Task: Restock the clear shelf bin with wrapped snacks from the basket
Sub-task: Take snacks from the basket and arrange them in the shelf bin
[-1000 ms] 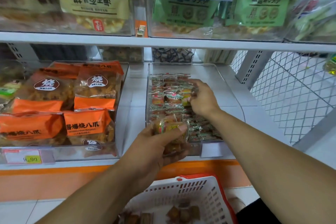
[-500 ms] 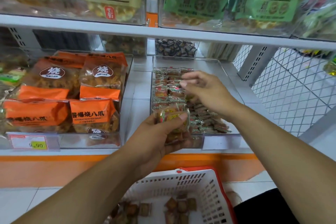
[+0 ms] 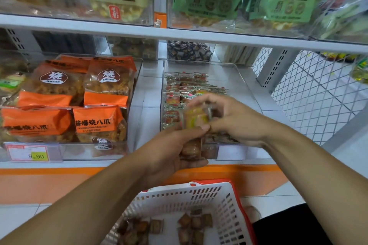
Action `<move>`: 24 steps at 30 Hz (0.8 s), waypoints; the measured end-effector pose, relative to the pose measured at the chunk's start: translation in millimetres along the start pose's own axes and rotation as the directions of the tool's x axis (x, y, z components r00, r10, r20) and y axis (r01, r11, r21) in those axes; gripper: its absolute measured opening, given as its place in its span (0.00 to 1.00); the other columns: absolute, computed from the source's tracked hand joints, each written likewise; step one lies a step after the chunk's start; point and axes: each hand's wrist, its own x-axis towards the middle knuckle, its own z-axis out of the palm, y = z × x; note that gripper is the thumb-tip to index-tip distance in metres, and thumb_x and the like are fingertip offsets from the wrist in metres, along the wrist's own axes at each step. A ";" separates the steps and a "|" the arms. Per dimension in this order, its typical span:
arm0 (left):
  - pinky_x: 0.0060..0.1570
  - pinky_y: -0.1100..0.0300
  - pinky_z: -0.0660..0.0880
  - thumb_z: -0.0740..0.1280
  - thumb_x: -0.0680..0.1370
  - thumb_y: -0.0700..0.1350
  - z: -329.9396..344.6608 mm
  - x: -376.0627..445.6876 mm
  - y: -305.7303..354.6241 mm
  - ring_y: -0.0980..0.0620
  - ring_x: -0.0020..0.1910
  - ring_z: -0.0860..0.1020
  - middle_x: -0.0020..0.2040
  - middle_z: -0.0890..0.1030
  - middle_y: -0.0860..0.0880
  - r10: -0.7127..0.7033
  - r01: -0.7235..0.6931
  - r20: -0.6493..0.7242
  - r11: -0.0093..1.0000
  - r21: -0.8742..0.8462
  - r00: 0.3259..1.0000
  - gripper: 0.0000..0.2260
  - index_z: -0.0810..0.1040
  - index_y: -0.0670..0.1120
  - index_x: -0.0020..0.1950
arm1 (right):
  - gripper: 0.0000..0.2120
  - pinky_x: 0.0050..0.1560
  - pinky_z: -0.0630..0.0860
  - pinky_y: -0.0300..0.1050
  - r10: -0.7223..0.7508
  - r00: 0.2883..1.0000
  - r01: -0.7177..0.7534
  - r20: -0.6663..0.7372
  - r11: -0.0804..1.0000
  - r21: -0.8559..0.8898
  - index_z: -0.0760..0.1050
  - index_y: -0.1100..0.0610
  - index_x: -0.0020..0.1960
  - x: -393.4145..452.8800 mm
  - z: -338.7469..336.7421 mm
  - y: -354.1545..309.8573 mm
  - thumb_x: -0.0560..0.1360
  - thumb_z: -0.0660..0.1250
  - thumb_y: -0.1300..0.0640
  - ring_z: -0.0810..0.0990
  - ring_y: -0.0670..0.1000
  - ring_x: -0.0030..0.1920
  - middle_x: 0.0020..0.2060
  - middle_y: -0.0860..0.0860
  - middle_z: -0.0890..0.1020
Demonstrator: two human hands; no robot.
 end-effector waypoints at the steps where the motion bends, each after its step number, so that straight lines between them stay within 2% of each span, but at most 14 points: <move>1: 0.42 0.55 0.81 0.76 0.70 0.46 0.1 1.0 -0.6 0.42 0.50 0.85 0.54 0.85 0.42 0.010 -0.010 -0.011 1.000 -0.025 1.000 0.20 0.81 0.47 0.61 | 0.27 0.47 0.79 0.40 0.015 0.997 -0.015 -0.081 1.000 -0.004 0.77 0.51 0.58 3.5 -9.1 -1.3 0.66 0.74 0.75 0.83 0.49 0.48 0.47 0.47 0.85; 3: 0.40 0.54 0.82 0.74 0.72 0.38 0.0 4.1 -1.9 0.42 0.45 0.85 0.51 0.85 0.41 0.025 -0.030 -0.075 0.997 -0.076 0.997 0.18 0.79 0.46 0.60 | 0.27 0.40 0.76 0.36 0.051 0.960 -0.100 -0.275 0.981 -0.166 0.76 0.48 0.57 10.9 -28.6 -0.6 0.65 0.78 0.70 0.82 0.49 0.45 0.47 0.45 0.83; 5: 0.41 0.52 0.83 0.68 0.76 0.30 -1.9 6.0 -2.9 0.41 0.46 0.86 0.51 0.86 0.39 0.032 -0.044 -0.127 0.995 -0.088 0.991 0.19 0.75 0.46 0.64 | 0.25 0.41 0.75 0.38 0.034 0.918 -0.229 -0.395 0.858 -0.460 0.74 0.48 0.57 18.7 -41.9 9.7 0.65 0.80 0.63 0.81 0.50 0.46 0.49 0.47 0.81; 6: 0.42 0.50 0.84 0.66 0.77 0.29 -3.2 6.5 -3.1 0.40 0.47 0.86 0.51 0.86 0.38 0.044 -0.055 -0.134 0.995 -0.083 0.990 0.20 0.74 0.45 0.65 | 0.24 0.44 0.74 0.39 0.020 0.918 -0.259 -0.395 0.785 -0.563 0.73 0.48 0.57 23.1 -44.2 17.0 0.66 0.80 0.59 0.80 0.51 0.48 0.50 0.48 0.81; 8: 0.45 0.49 0.84 0.64 0.78 0.28 -5.4 6.5 -3.1 0.39 0.49 0.86 0.51 0.86 0.38 0.058 -0.069 -0.128 0.995 -0.078 0.990 0.19 0.73 0.44 0.66 | 0.24 0.49 0.69 0.38 0.042 0.940 -0.261 -0.337 0.724 -0.638 0.71 0.48 0.56 33.3 -40.7 30.4 0.67 0.80 0.56 0.76 0.51 0.52 0.52 0.50 0.80; 10: 0.46 0.48 0.84 0.64 0.78 0.27 -6.1 6.2 -2.4 0.39 0.50 0.86 0.53 0.86 0.38 0.062 -0.072 -0.129 0.994 -0.078 0.990 0.20 0.74 0.44 0.66 | 0.26 0.47 0.66 0.38 0.042 0.957 -0.233 -0.289 0.704 -0.671 0.70 0.48 0.59 44.2 -33.2 38.1 0.67 0.80 0.56 0.71 0.49 0.52 0.53 0.48 0.76; 12: 0.45 0.48 0.84 0.65 0.77 0.27 -6.5 6.7 -2.3 0.39 0.49 0.86 0.54 0.85 0.37 0.064 -0.076 -0.144 0.994 -0.079 0.988 0.20 0.74 0.44 0.65 | 0.31 0.47 0.70 0.37 -0.004 0.956 -0.205 -0.293 0.705 -0.679 0.69 0.48 0.66 53.8 -28.8 42.5 0.68 0.78 0.62 0.71 0.47 0.52 0.56 0.49 0.73; 14: 0.44 0.49 0.84 0.67 0.76 0.27 -6.4 7.0 -3.0 0.39 0.49 0.86 0.54 0.85 0.38 0.071 -0.084 -0.140 0.992 -0.093 0.988 0.20 0.74 0.43 0.65 | 0.39 0.52 0.73 0.38 0.003 0.923 -0.257 -0.384 0.749 -0.611 0.64 0.48 0.73 59.3 -26.1 46.0 0.68 0.74 0.70 0.71 0.48 0.53 0.65 0.52 0.66; 15: 0.44 0.49 0.84 0.67 0.76 0.27 -6.6 6.7 -3.5 0.38 0.49 0.86 0.53 0.86 0.38 0.075 -0.088 -0.136 0.991 -0.098 0.988 0.21 0.74 0.43 0.66 | 0.40 0.50 0.72 0.38 0.029 0.893 -0.301 -0.450 0.780 -0.548 0.63 0.48 0.74 60.5 -25.6 47.5 0.68 0.72 0.72 0.71 0.48 0.51 0.66 0.53 0.64; 17: 0.47 0.49 0.84 0.67 0.76 0.27 -7.3 6.2 -4.3 0.38 0.50 0.86 0.52 0.86 0.39 0.080 -0.093 -0.134 0.991 -0.096 0.988 0.20 0.74 0.42 0.65 | 0.39 0.42 0.72 0.37 0.089 0.840 -0.351 -0.536 0.841 -0.411 0.65 0.48 0.72 62.2 -25.3 51.2 0.69 0.72 0.73 0.73 0.49 0.47 0.67 0.53 0.66; 19: 0.49 0.49 0.84 0.67 0.76 0.28 -7.6 6.0 -4.5 0.39 0.50 0.86 0.51 0.86 0.39 0.086 -0.098 -0.136 0.991 -0.087 0.987 0.19 0.74 0.41 0.65 | 0.34 0.37 0.70 0.35 0.100 0.846 -0.330 -0.524 0.869 -0.368 0.69 0.49 0.70 61.6 -24.2 55.8 0.70 0.72 0.72 0.75 0.49 0.49 0.67 0.51 0.71; 21: 0.48 0.50 0.84 0.68 0.76 0.29 -7.9 6.9 -4.6 0.39 0.49 0.86 0.51 0.86 0.39 0.086 -0.100 -0.144 0.990 -0.095 0.986 0.18 0.73 0.40 0.64 | 0.32 0.40 0.70 0.36 0.061 0.877 -0.290 -0.476 0.857 -0.425 0.71 0.50 0.69 58.8 -21.2 58.3 0.71 0.71 0.71 0.74 0.49 0.50 0.67 0.50 0.73; 24: 0.46 0.52 0.84 0.69 0.76 0.30 -7.6 7.9 -4.6 0.40 0.48 0.86 0.51 0.86 0.38 0.081 -0.100 -0.164 0.989 -0.111 0.983 0.17 0.74 0.38 0.64 | 0.37 0.42 0.72 0.39 0.038 0.868 -0.260 -0.495 0.884 -0.388 0.66 0.48 0.73 58.7 -19.0 60.5 0.70 0.74 0.69 0.76 0.51 0.49 0.68 0.50 0.73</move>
